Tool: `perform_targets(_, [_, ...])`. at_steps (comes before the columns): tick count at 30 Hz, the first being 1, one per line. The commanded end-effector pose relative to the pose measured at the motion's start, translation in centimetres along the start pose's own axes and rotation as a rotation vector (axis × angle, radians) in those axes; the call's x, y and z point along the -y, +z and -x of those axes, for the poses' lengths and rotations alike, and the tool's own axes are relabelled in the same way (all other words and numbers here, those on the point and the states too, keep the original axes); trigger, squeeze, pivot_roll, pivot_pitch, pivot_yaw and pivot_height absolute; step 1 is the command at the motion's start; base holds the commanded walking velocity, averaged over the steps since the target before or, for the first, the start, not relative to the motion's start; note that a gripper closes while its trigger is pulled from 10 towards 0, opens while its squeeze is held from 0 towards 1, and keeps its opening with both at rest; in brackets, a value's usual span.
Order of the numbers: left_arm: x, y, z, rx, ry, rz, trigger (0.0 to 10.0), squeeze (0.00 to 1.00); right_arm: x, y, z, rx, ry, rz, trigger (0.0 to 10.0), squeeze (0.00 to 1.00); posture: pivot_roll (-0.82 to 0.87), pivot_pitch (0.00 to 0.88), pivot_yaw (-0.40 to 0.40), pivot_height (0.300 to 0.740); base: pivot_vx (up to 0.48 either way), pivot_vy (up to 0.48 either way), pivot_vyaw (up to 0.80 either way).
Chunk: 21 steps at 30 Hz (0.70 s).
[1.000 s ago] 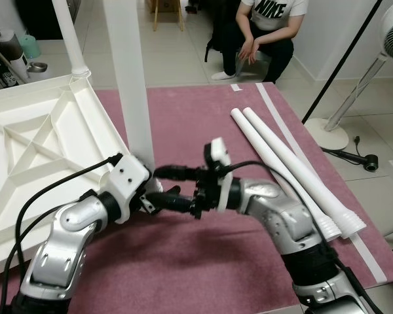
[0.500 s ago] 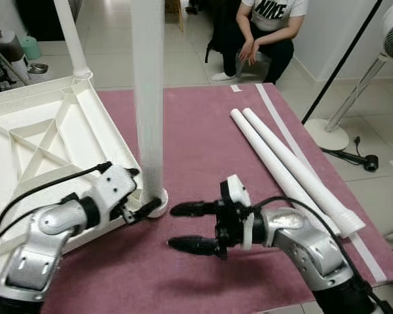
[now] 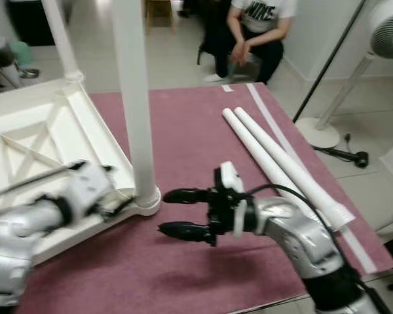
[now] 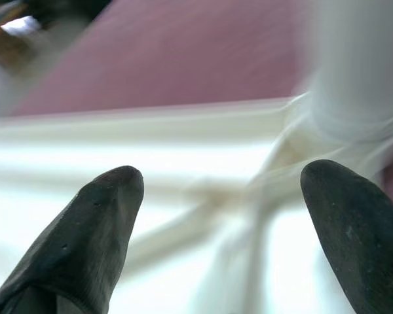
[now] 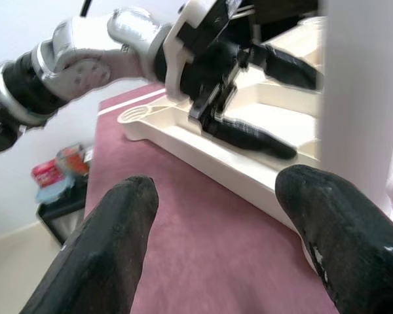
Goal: Building children table
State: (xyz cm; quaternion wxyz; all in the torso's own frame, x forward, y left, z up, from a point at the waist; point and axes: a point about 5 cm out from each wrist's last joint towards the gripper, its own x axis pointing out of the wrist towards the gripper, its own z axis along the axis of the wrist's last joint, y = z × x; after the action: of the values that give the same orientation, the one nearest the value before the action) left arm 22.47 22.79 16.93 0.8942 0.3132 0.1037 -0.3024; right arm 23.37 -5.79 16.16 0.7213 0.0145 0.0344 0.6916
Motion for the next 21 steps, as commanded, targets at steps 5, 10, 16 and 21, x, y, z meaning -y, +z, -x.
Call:
perform_targets(5, [-1.2, 0.4, 2.1, -0.022, 0.048, -0.048, 10.0, 0.00, 1.9, -0.4, -3.3, -0.011, -0.036, 0.063, 10.0, 0.00, 0.18, 0.000, -0.064, 0.740, 0.000, 0.000, 0.00])
perform_targets(10, [-0.3, 0.9, 1.0, 0.017, 0.062, -0.018, 10.0, 0.00, 2.1, 0.3, -3.9, 0.037, -0.073, 0.078, 10.0, 0.00, 0.17, 0.000, -0.064, 0.740, 0.000, 0.000, 0.00])
perform_targets(16, [0.2, 1.3, -1.5, 0.058, 0.141, 0.047, 10.0, 0.00, 2.4, 1.0, -5.7, 0.096, -0.122, 0.069, 10.0, 0.00, 0.16, 0.000, -0.051, 0.740, 0.000, 0.000, 0.00])
perform_targets(21, [0.2, 1.4, -1.7, 0.069, 0.141, 0.050, 10.0, 0.00, 2.3, 1.1, -6.6, 0.110, -0.107, 0.063, 10.0, 0.00, 0.15, 0.000, -0.044, 0.740, 0.000, 0.000, 0.00])
